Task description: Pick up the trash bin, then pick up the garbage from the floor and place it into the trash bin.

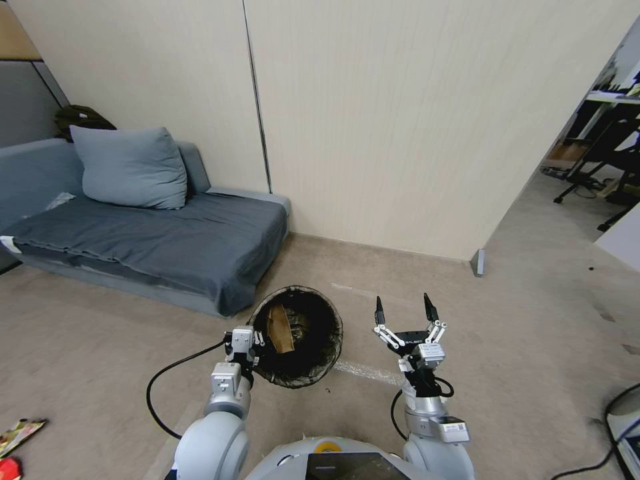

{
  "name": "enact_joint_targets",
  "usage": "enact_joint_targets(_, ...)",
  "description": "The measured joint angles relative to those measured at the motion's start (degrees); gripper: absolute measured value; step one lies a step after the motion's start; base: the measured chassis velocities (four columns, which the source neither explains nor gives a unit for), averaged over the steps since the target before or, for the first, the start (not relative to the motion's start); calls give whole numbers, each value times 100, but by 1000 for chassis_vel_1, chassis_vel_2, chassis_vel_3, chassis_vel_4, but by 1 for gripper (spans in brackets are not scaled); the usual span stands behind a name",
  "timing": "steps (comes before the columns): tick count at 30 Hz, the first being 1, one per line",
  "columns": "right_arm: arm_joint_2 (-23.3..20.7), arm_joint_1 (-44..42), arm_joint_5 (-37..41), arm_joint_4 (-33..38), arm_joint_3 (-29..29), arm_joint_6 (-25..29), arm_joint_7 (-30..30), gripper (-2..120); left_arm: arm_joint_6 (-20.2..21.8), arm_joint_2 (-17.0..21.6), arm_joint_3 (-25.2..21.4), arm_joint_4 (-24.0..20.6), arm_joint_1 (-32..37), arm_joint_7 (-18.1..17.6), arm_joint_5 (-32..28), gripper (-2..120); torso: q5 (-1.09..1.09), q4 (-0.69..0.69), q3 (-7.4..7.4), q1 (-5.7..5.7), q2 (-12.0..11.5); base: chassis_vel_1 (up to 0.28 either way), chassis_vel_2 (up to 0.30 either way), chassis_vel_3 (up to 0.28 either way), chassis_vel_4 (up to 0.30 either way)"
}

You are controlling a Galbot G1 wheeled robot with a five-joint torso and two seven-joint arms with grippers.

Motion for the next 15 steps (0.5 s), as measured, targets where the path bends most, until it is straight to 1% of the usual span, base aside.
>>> enact_joint_targets(6,1,-20,-64,-79,-69,0,-11,100,6,-14,-3,-3,-2,11,12,2,0,0,0,0,0,71,83,87,75)
enact_joint_targets(15,14,7,-114,-138,-83,-5,-24,100,8,-17,-14,-14,-3,34,19,2,0,0,0,0,0,110,108,116,112)
